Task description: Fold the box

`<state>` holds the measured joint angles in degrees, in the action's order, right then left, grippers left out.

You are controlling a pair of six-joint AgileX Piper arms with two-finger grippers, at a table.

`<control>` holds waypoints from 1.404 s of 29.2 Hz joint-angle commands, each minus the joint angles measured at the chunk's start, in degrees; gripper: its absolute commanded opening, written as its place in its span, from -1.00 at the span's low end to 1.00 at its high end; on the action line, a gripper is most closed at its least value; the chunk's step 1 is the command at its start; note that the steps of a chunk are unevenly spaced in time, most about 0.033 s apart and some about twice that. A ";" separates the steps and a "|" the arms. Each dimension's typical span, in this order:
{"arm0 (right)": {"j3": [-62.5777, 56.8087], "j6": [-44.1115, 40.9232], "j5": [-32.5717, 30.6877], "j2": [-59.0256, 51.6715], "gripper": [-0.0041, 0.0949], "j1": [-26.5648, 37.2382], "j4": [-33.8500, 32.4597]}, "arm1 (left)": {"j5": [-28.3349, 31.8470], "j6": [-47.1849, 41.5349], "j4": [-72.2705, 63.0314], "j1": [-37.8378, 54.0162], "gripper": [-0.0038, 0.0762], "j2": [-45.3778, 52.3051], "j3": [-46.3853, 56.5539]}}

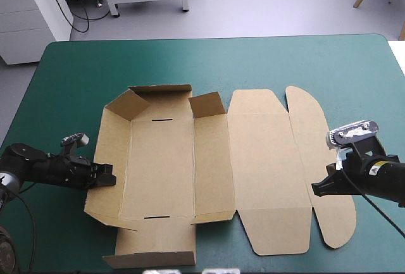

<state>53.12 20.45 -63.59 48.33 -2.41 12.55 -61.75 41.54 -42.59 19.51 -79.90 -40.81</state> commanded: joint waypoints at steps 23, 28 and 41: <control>1.34 0.43 6.42 -0.54 -0.96 -0.23 0.29 | -1.19 -3.80 24.12 -31.46 -0.93 1.36 -43.50; 1.34 0.17 6.65 -0.67 -0.96 -0.23 0.29 | 4.93 -3.93 33.76 -39.59 -0.93 1.36 -46.77; 1.34 0.02 6.65 -0.67 -0.96 -0.23 0.29 | 19.22 3.29 60.54 -60.42 -0.93 -7.43 -46.77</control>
<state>53.12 20.40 -59.93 48.25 -2.41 12.49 -47.98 40.90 13.21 -37.72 -86.90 -85.54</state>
